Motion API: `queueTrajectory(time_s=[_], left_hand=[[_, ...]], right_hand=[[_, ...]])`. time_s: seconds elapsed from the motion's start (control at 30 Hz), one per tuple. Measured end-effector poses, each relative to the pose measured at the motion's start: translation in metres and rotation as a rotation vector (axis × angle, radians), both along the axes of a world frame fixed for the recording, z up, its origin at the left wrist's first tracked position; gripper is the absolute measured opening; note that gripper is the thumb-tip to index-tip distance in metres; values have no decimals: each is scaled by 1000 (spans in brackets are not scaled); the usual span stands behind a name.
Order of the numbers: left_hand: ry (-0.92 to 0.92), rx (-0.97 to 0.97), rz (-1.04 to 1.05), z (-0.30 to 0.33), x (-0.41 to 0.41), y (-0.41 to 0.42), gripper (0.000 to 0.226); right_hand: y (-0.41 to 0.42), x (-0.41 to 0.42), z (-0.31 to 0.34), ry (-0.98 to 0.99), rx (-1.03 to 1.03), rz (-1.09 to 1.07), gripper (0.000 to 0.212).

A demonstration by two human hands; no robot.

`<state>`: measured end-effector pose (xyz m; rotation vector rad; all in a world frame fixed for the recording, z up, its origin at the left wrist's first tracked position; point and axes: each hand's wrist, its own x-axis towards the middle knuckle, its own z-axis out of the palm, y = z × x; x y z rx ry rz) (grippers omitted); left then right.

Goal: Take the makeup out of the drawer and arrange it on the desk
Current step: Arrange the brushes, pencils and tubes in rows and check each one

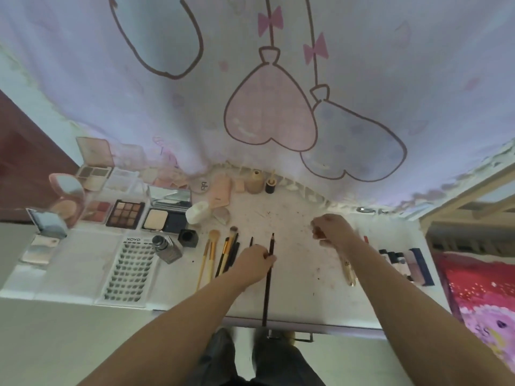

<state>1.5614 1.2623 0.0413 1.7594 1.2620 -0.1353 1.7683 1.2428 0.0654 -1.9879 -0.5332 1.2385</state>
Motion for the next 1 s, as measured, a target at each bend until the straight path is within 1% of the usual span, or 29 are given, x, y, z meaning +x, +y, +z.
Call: queueTrajectory(time_s=[0.07,0.17,0.23,0.3,0.33,0.37,0.5,0.67,0.73,0.83,0.9,1.0], left_hand=[[51,135,-27,-3,9,8,31],[194,337,-110,-12,19,14,33],[283,449,-161,-17,18,20,37],[352,499,-213,-23,15,28,38],[377,513,-238,-25,12,31,38],[399,521,-258,-28,10,34,37],[406,514,-255,-33,5,45,36],[371,565,-251,-35,-1,58,37],[342,615,-244,-32,5,58,36],[220,638,-266,-22,31,46,31],[135,584,-294,-17,57,29,30],[70,439,-306,-17,102,-2,29]], right_hand=[[-13,-23,-10,-53,-86,108,11],[-31,-52,-27,-225,-160,223,16],[-36,-65,-33,-413,-203,341,21],[-35,-76,-36,-653,-273,503,29],[-32,-82,-37,-734,-302,565,32],[-30,-87,-39,-775,-319,608,34],[-16,-107,-47,-803,-319,730,37],[-3,-110,-46,-786,-297,779,42],[-1,-87,-38,-806,-267,719,42],[-5,-27,-23,-881,-287,600,30],[-10,11,-15,-914,-361,570,24],[-16,45,-13,-873,-401,545,21]])
